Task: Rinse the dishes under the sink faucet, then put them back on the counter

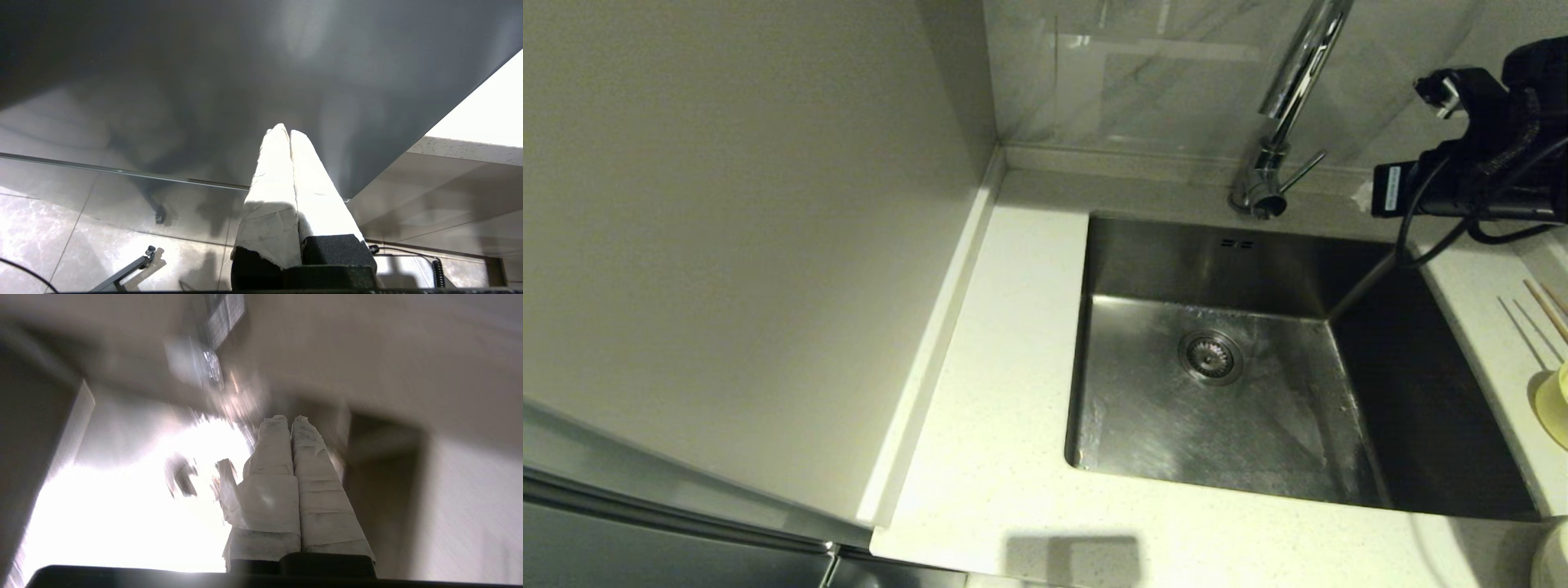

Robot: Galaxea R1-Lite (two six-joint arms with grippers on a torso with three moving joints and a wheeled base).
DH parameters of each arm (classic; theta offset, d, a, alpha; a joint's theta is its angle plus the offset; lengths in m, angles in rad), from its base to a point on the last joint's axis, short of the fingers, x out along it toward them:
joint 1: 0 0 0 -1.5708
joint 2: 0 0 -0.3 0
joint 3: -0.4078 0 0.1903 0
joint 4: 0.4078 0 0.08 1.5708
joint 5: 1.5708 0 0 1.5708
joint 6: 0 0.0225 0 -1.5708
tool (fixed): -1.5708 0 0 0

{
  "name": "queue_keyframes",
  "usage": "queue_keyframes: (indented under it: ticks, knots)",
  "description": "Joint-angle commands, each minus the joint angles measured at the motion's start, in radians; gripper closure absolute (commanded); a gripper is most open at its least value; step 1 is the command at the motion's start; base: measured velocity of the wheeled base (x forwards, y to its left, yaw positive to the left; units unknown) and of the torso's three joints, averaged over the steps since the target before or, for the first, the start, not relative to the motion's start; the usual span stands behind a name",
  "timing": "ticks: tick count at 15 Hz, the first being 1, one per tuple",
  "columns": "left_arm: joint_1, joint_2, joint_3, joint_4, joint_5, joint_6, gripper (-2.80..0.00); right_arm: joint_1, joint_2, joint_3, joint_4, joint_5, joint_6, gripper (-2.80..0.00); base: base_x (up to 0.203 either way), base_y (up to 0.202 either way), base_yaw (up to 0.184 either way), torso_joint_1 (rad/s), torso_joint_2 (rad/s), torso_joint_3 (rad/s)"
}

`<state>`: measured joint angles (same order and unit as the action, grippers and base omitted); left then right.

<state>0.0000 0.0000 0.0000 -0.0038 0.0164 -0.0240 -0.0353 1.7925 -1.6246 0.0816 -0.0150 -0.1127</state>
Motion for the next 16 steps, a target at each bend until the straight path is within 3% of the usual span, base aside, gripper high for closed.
queue_keyframes:
  ticks: [1, 3, 5, 11, 16]
  knots:
    - [0.0, -0.002, 0.0, -0.001, 0.0, -0.001, 0.0, -0.036, -0.178, 0.128, 0.049, -0.018, -0.082, 0.0, 0.0, 0.0, 0.0, 0.0, 0.0, 0.0]
    - [0.0, -0.002, 0.0, -0.001, 0.0, -0.001, 0.0, -0.07, -0.319, 0.26, 0.065, -0.028, -0.14, 0.0, 0.0, 0.0, 0.0, 0.0, 0.0, 0.0]
    - [0.0, -0.002, 0.0, -0.001, 0.0, -0.001, 0.0, -0.091, -0.501, 0.415, 0.064, -0.029, -0.145, 0.0, 0.0, 0.0, 0.0, 0.0, 0.0, 0.0]
    - [0.0, -0.002, 0.0, -0.001, 0.0, -0.001, 0.0, -0.105, -1.106, 0.974, 0.05, -0.005, 0.031, 0.0, 0.0, 0.0, 0.0, 0.0, 0.0, 0.0]
    - [0.0, -0.002, 0.0, -0.001, 0.0, -0.001, 0.0, -0.098, -1.481, 1.415, 0.032, 0.015, 0.075, 0.0, 0.0, 0.0, 0.0, 0.0, 0.0, 0.0]
